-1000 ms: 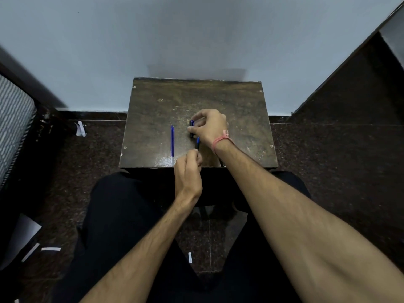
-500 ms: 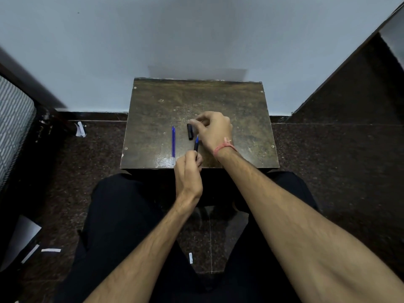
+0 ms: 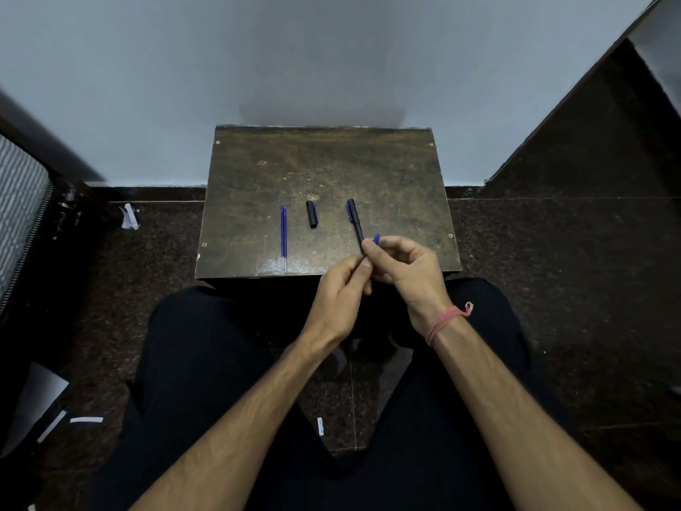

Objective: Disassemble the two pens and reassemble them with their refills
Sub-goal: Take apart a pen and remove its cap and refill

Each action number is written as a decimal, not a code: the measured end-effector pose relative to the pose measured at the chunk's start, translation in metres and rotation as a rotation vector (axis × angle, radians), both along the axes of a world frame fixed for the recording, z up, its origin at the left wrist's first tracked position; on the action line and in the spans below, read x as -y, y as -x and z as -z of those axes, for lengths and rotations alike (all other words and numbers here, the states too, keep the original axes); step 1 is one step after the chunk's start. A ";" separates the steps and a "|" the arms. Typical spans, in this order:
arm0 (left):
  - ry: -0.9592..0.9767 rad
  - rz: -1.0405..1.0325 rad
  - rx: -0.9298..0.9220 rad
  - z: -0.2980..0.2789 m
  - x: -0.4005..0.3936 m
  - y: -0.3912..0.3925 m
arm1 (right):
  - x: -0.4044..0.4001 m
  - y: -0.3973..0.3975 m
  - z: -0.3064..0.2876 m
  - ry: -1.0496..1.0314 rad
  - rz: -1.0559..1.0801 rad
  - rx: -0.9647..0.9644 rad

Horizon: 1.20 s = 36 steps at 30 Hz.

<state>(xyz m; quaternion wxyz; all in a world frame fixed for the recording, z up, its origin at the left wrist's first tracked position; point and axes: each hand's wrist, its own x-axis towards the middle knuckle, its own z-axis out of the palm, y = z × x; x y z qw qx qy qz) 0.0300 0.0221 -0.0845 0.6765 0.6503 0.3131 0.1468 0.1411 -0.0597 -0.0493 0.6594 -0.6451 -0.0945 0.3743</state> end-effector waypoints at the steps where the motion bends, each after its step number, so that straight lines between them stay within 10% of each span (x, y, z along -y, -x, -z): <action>1: 0.001 0.019 0.004 0.001 0.002 0.000 | 0.000 -0.002 0.000 -0.008 -0.002 0.012; 11: -0.019 -0.070 -0.027 0.000 0.000 -0.002 | -0.002 -0.008 0.008 -0.037 0.006 0.052; 25: 0.817 0.116 0.176 -0.017 -0.001 -0.001 | -0.003 -0.015 0.001 -0.280 -0.101 -0.451; 36: 0.623 0.024 0.129 -0.005 -0.002 0.000 | -0.004 -0.024 0.010 -0.185 -0.009 -0.226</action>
